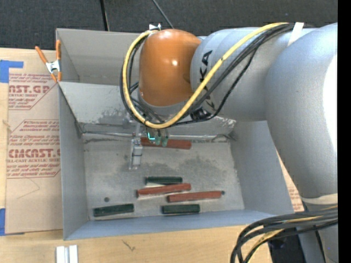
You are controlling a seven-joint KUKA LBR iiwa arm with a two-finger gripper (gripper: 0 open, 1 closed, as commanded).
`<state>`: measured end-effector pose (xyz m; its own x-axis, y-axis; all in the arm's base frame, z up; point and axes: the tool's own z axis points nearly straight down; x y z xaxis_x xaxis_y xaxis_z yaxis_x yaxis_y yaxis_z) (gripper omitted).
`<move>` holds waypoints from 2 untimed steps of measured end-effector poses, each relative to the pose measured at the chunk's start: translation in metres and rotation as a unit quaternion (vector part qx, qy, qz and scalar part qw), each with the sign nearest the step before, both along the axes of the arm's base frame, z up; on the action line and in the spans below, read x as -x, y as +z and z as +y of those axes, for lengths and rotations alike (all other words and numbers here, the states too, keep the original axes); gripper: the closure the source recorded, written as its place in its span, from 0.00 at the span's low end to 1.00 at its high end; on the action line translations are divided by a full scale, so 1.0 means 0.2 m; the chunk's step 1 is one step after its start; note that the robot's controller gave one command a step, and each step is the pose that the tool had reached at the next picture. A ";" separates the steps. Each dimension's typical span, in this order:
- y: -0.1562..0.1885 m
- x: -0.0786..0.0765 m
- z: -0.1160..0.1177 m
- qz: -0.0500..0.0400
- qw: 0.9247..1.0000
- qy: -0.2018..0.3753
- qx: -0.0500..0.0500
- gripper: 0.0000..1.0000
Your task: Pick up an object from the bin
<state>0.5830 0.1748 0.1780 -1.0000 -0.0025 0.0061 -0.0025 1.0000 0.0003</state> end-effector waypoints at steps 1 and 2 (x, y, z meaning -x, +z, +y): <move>0.02 -0.01 0.00 -0.004 1.000 -0.001 -0.001 0.00; -0.06 0.03 -0.03 -0.008 0.999 0.033 -0.001 0.00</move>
Offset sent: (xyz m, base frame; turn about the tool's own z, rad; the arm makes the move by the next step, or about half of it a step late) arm -0.0418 -0.0360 -0.0965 -0.3239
